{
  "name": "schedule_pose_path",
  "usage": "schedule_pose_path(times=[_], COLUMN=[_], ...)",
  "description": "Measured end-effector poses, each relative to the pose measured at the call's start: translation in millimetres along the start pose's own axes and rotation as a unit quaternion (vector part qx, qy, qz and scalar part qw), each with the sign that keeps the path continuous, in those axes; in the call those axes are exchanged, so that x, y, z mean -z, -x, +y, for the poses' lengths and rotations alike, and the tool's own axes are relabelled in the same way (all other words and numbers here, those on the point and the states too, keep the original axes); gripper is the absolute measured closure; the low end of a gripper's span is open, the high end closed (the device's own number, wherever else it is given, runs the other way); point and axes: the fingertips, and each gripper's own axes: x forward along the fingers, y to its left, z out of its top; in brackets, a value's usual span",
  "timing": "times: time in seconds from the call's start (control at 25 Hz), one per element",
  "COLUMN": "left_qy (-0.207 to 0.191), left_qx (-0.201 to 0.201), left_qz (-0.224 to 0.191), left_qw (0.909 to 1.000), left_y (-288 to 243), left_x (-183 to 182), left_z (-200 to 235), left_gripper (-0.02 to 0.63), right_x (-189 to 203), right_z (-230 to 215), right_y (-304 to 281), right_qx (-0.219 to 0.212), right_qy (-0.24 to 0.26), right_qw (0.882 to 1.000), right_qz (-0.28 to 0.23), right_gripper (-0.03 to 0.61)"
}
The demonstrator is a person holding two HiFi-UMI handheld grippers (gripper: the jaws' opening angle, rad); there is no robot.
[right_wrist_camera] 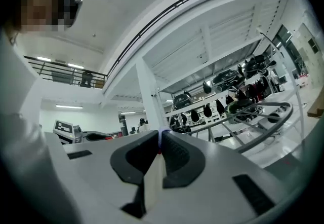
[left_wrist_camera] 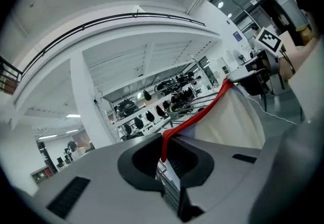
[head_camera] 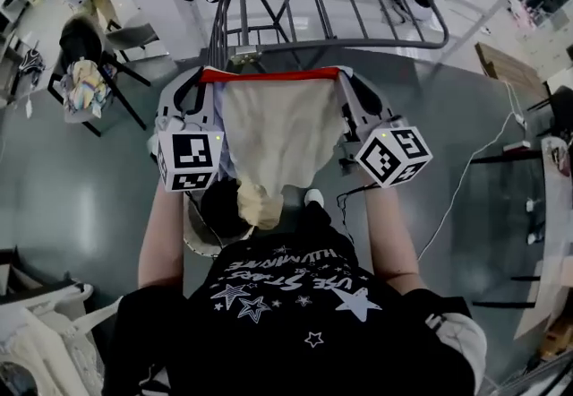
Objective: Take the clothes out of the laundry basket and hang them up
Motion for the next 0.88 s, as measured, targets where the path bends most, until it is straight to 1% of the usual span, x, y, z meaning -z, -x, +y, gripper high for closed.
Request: schedule_pose_path(times=[0.08, 0.16, 0.28, 0.4, 0.56, 0.72, 0.8, 0.88], left_qy=[-0.006, -0.005, -0.004, -0.002, 0.007, 0.007, 0.009, 0.002], left_qx=[-0.032, -0.058, -0.091, -0.114, -0.133, -0.150, -0.162, -0.175], left_qz=[0.018, 0.030, 0.042, 0.050, 0.051, 0.048, 0.050, 0.055], left_qw=[0.9993, 0.9978, 0.9950, 0.9922, 0.9897, 0.9875, 0.9854, 0.9831], left_y=[-21.6, -44.7, -78.4, -105.3, -126.6, -131.8, -132.0, -133.6], left_x=[-11.3, -19.9, -34.8, -49.4, -67.9, -85.0, -90.6, -99.0], left_z=[1.8, 2.5, 0.4, -2.3, -7.8, -6.2, 1.3, 11.4], left_gripper=[0.578, 0.579, 0.579, 0.578, 0.578, 0.578, 0.578, 0.579], right_x=[-11.0, -18.8, -31.6, -45.7, -63.6, -80.5, -88.0, -95.8], right_z=[-24.6, -47.8, -80.7, -108.4, -133.1, -144.0, -143.9, -143.3], right_y=[-23.5, -45.8, -70.7, -89.0, -101.2, -106.5, -110.8, -116.9], right_qx=[-0.035, -0.065, -0.095, -0.113, -0.125, -0.140, -0.152, -0.160], right_qy=[-0.006, -0.011, -0.009, -0.010, -0.011, -0.010, -0.010, -0.010], right_qw=[0.999, 0.998, 0.995, 0.994, 0.992, 0.990, 0.988, 0.987], right_qz=[0.006, 0.009, 0.010, 0.009, 0.003, -0.006, -0.011, -0.016], right_gripper=[0.555, 0.555, 0.555, 0.555, 0.555, 0.555, 0.555, 0.555])
